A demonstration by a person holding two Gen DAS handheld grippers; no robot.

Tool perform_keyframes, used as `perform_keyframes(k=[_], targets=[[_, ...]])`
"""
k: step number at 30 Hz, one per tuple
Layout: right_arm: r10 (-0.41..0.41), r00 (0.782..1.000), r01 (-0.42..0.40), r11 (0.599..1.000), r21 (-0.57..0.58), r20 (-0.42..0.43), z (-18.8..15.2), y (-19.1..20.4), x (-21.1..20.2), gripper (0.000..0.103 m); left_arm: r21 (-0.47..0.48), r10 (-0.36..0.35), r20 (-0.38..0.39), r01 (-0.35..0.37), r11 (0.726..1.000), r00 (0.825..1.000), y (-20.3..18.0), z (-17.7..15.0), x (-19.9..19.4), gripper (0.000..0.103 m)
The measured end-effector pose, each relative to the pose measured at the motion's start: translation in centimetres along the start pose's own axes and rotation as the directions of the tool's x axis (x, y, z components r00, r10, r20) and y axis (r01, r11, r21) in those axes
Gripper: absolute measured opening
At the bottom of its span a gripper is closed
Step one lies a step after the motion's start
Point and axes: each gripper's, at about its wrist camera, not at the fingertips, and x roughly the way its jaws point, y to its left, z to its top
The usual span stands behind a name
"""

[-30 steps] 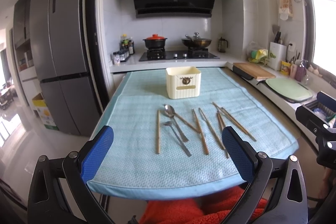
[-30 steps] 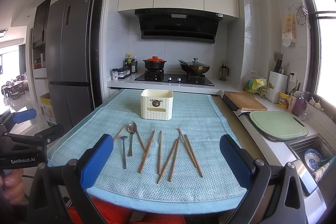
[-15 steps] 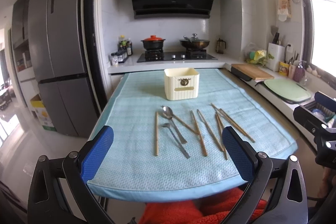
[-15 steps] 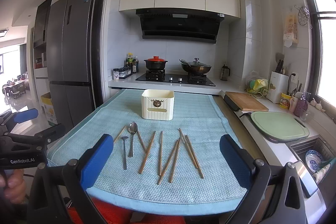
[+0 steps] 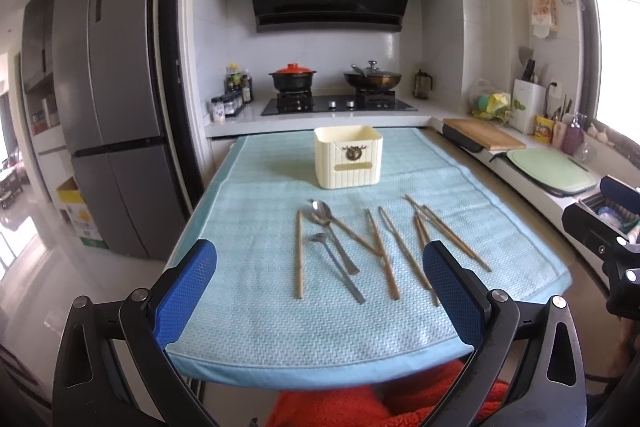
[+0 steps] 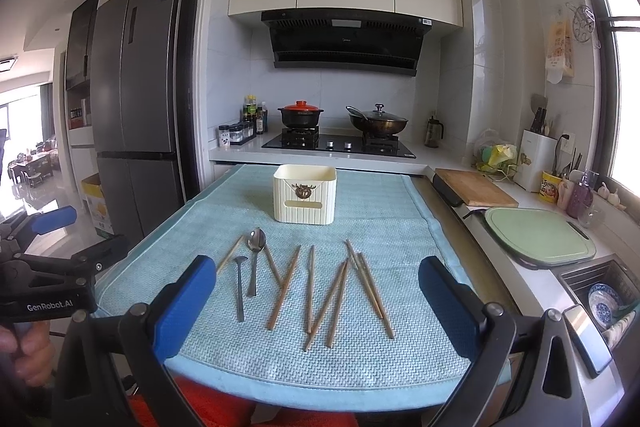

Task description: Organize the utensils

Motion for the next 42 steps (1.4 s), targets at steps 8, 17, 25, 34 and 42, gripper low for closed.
perform_keyframes(k=[8,17,25,34,42], targets=[[0.013,0.999,-0.013,1.0,0.011,-0.037,0.1,-0.4,1.9,0.103,-0.008,-0.011,-0.034,0.01,1.0,0.999,0.3,0.3,2.1,0.103],[0.004,0.994,-0.003,1.0,0.012,-0.107,0.2,-0.8,5.4,0.103,-0.028,-0.01,-0.104,0.007,1.0,0.994,1.1,0.4,5.7,0.103],[-0.009,0.987,0.014,0.999,0.031,-0.16,-0.4,-2.1,9.2,0.103,-0.039,0.003,-0.189,-0.01,0.999,0.982,1.7,0.1,10.2,0.103],[-0.033,0.987,0.043,0.997,0.059,-0.16,0.6,-4.0,13.2,0.091,-0.079,0.003,-0.227,-0.021,0.997,0.974,2.9,0.6,14.0,0.103],[0.014,0.975,0.001,0.998,0.063,-0.223,-0.4,-4.8,17.2,0.062,-0.108,0.008,-0.279,-0.039,0.993,0.96,4.7,0.4,17.9,0.103]])
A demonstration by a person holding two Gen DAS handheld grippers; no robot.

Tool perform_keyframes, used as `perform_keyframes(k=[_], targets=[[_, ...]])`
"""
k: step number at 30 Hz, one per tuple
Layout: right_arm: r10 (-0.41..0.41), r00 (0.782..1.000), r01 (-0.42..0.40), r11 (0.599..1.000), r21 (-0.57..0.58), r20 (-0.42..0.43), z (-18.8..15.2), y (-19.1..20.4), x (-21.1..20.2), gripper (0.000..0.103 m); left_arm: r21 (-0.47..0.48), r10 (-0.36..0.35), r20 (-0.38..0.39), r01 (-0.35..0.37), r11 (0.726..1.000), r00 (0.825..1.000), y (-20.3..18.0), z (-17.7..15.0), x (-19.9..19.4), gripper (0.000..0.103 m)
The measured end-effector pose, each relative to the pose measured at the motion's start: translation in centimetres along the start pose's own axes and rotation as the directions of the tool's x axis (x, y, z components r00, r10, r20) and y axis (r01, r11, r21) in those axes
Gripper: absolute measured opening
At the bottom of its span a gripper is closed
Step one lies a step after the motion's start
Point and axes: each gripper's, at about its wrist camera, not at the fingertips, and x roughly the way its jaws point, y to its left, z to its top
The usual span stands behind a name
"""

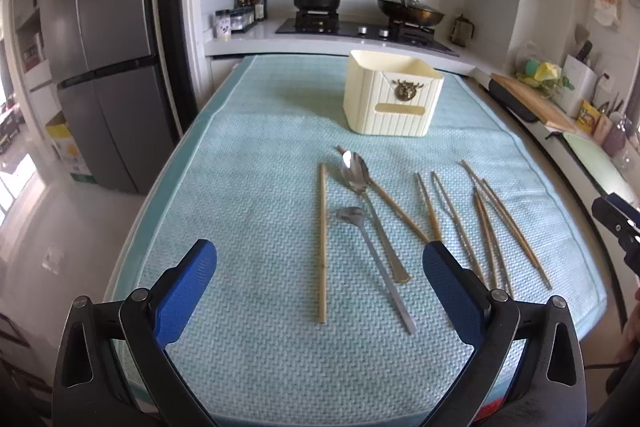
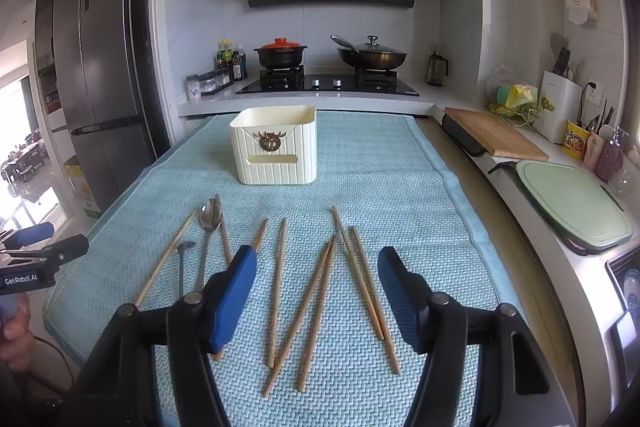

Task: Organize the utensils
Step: 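Grasp a wooden chopstick with the left tool while the right tool grasps another chopstick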

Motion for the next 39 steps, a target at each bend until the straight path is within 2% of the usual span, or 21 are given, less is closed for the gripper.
perform_keyframes(k=[3,7,11,12,15,17,18,19,26,28,33,39], targets=[[0.012,0.999,-0.011,1.0,0.021,-0.038,-0.2,-1.2,1.8,0.052,-0.008,0.005,-0.04,-0.005,1.0,0.999,1.1,0.5,2.3,0.103],[0.028,0.996,-0.024,0.998,0.056,-0.085,-0.4,-3.5,4.6,0.051,-0.02,-0.013,-0.106,0.011,1.0,0.994,2.2,1.3,5.6,0.102],[0.036,0.987,-0.03,0.999,0.04,-0.155,-0.5,-6.0,8.5,0.05,-0.018,-0.025,-0.157,0.023,1.0,0.987,2.6,2.1,8.6,0.102],[0.031,0.985,-0.025,0.999,0.033,-0.17,-0.5,-6.7,9.5,0.047,-0.011,-0.024,-0.164,0.023,1.0,0.986,2.5,2.4,9.3,0.102],[0.045,0.969,-0.04,0.999,0.028,-0.242,-0.5,-8.4,13.0,0.043,0.0,-0.022,-0.184,0.022,1.0,0.983,2.7,3.0,11.1,0.102],[0.069,0.951,-0.065,0.998,0.025,-0.301,-0.6,-9.0,15.4,0.041,-0.008,-0.026,-0.206,0.025,1.0,0.978,3.0,3.3,12.4,0.102],[0.088,0.943,-0.083,0.996,0.03,-0.32,-0.7,-9.3,16.5,0.036,-0.015,-0.026,-0.216,0.024,1.0,0.976,3.1,3.4,13.0,0.102],[0.102,0.936,-0.096,0.995,0.033,-0.338,-0.7,-9.4,17.5,0.032,-0.023,-0.025,-0.228,0.021,1.0,0.973,3.3,3.5,13.6,0.102],[0.151,0.9,-0.158,0.987,0.017,-0.409,-0.4,-9.2,21.9,0.027,-0.033,0.005,-0.255,-0.014,0.999,0.967,4.1,3.4,15.0,0.102],[0.157,0.885,-0.172,0.985,0.004,-0.439,-0.4,-9.0,22.9,0.019,-0.027,0.01,-0.262,-0.018,0.999,0.965,4.1,3.4,15.3,0.102],[0.127,0.87,-0.173,0.983,-0.053,-0.477,0.2,-8.4,24.0,0.017,0.004,0.011,-0.279,-0.01,1.0,0.96,4.0,4.0,16.6,0.102],[0.081,0.848,-0.179,0.974,-0.139,-0.524,1.5,-7.1,25.5,0.016,0.058,-0.014,-0.333,0.035,0.998,0.943,2.9,5.2,19.9,0.102]])
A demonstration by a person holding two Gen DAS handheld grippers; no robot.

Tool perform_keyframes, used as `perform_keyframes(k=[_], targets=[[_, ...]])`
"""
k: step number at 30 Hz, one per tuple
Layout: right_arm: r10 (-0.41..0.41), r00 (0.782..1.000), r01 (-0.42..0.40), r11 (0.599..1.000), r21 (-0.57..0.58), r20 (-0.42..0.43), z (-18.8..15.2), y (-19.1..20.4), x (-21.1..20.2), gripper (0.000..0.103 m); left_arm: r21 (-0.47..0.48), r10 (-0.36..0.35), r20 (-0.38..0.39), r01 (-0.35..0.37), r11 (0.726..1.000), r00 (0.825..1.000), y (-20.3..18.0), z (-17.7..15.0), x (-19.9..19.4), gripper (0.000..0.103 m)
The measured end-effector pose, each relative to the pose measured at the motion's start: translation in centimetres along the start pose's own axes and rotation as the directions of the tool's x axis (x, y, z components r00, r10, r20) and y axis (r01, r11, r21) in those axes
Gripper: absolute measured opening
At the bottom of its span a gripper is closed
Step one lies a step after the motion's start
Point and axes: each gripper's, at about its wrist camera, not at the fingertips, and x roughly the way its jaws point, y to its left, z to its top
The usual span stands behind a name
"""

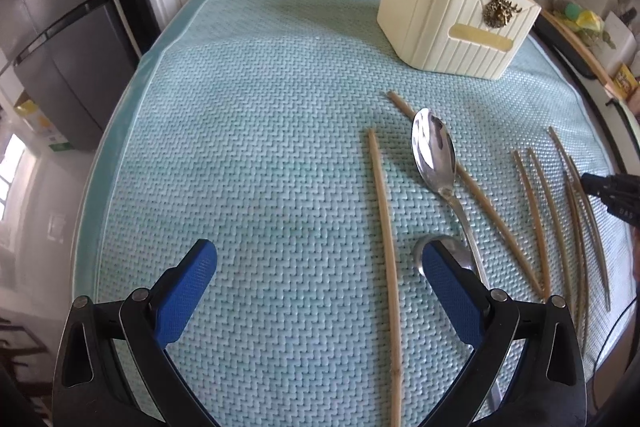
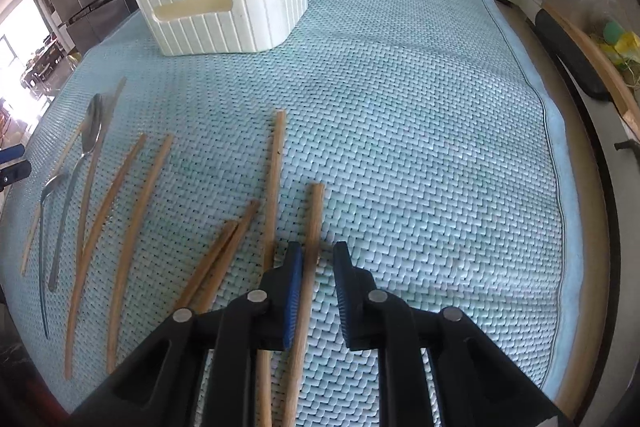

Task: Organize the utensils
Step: 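Grasp a wooden chopstick with the left tool while the right tool grasps another chopstick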

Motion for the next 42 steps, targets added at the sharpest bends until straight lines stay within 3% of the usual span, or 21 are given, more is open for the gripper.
perform_keyframes(k=[7,10,13,15,17,21,23,26,30,35,42], targets=[[0.025,1.0,-0.025,1.0,0.012,-0.013,0.7,-0.7,0.3,0.016,0.109,0.083,-0.028,-0.079,0.991,0.996,-1.7,2.5,3.2,0.101],[0.022,1.0,-0.022,1.0,0.016,-0.007,0.8,-1.1,0.5,0.016,0.146,0.114,-0.055,-0.105,0.984,0.992,-2.2,3.3,4.9,0.091],[0.011,1.0,-0.01,1.0,0.01,-0.013,0.9,-0.9,0.5,0.016,0.13,0.073,-0.066,-0.064,0.989,0.995,-2.0,4.5,5.4,0.081],[0.008,1.0,-0.008,1.0,0.005,-0.023,1.2,-0.7,0.6,0.016,0.117,0.035,-0.094,-0.024,0.993,0.995,-1.8,5.3,5.8,0.064],[0.012,0.999,-0.012,1.0,0.007,-0.035,1.8,-0.7,0.9,0.016,0.122,0.012,-0.126,0.003,0.993,0.992,-1.9,5.9,6.0,0.054],[0.013,0.998,-0.013,1.0,0.001,-0.06,3.1,-0.6,1.5,0.013,0.171,0.001,-0.152,0.025,0.985,0.988,-2.8,6.4,6.0,0.016],[0.015,0.998,-0.015,1.0,0.0,-0.067,3.5,-0.4,1.7,0.009,0.198,0.007,-0.154,0.024,0.98,0.988,-3.5,6.3,5.9,0.008],[0.018,0.997,-0.017,1.0,0.009,-0.073,3.8,-0.5,1.7,0.008,0.225,0.034,-0.137,-0.002,0.974,0.99,-4.4,6.0,5.7,0.004],[0.076,0.997,-0.074,0.995,0.072,-0.031,3.8,-1.6,0.7,0.007,0.196,0.014,-0.099,0.006,0.981,0.995,-4.8,5.5,3.7,0.004],[0.104,0.991,-0.113,0.986,0.121,0.081,4.1,-2.3,-3.7,0.007,0.142,-0.027,0.024,0.024,0.99,0.999,-3.7,5.6,-2.3,0.004],[0.123,0.965,-0.151,0.983,0.109,0.232,4.2,-1.8,-11.0,0.007,0.087,-0.107,0.157,0.094,0.992,0.982,-1.9,6.5,-10.0,0.004]])
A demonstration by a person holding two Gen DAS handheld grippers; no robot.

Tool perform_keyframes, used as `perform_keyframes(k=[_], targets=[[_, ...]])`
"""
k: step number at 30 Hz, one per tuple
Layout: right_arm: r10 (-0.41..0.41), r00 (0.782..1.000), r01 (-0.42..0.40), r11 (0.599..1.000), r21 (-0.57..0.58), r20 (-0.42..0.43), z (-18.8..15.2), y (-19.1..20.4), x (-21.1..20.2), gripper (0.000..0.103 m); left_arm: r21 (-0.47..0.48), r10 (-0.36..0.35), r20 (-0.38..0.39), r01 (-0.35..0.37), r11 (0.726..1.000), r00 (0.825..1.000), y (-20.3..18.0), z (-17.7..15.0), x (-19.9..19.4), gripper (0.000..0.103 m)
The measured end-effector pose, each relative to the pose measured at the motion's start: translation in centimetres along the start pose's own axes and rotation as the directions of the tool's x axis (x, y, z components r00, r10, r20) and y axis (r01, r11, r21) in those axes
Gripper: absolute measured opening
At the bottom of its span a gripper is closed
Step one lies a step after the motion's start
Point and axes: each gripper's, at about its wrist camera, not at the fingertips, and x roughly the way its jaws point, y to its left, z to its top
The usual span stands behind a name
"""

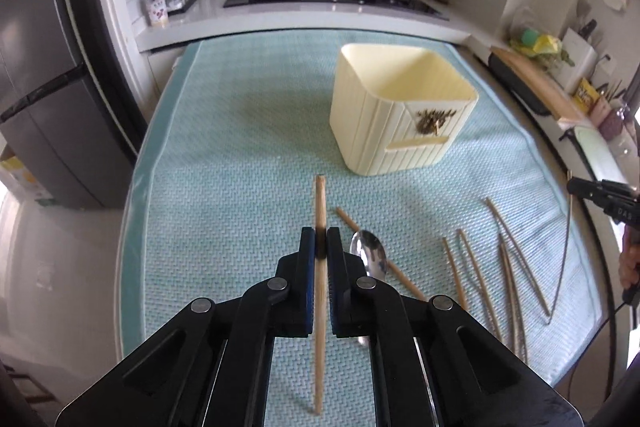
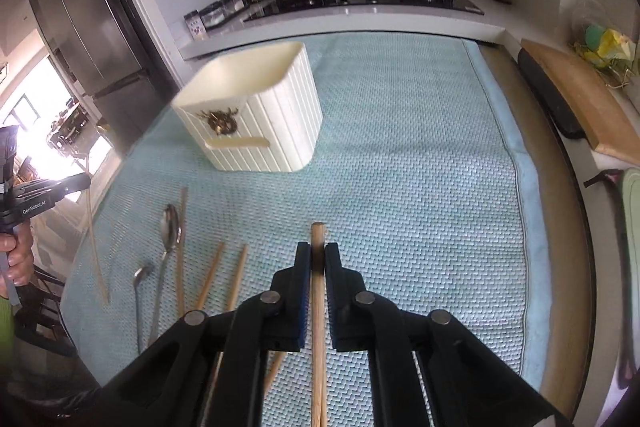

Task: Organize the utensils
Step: 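Carry both chopsticks over the cream holder and open both tools to drop them in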

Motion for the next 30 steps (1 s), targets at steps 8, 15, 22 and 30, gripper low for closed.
perform_keyframes(k=[8,15,22,30], targets=[[0.023,0.986,-0.014,0.998,-0.056,0.163,0.8,4.1,-6.9,0.007,-0.021,-0.059,0.123,0.062,0.998,0.991,1.1,0.9,-6.2,0.004],[0.027,0.955,0.001,0.996,-0.094,0.295,3.1,6.8,-10.2,0.007,-0.032,-0.081,0.196,0.089,0.996,0.977,0.6,3.4,-8.3,0.004],[0.038,0.916,0.0,0.995,-0.095,0.399,7.9,8.4,-11.2,0.007,-0.013,-0.104,0.28,0.112,0.994,0.954,-0.7,7.8,-10.2,0.004],[0.063,0.861,0.015,0.989,-0.149,0.504,15.2,11.1,-10.6,0.007,0.002,-0.081,0.376,0.087,0.996,0.923,-2.8,15.8,-10.1,0.004]])
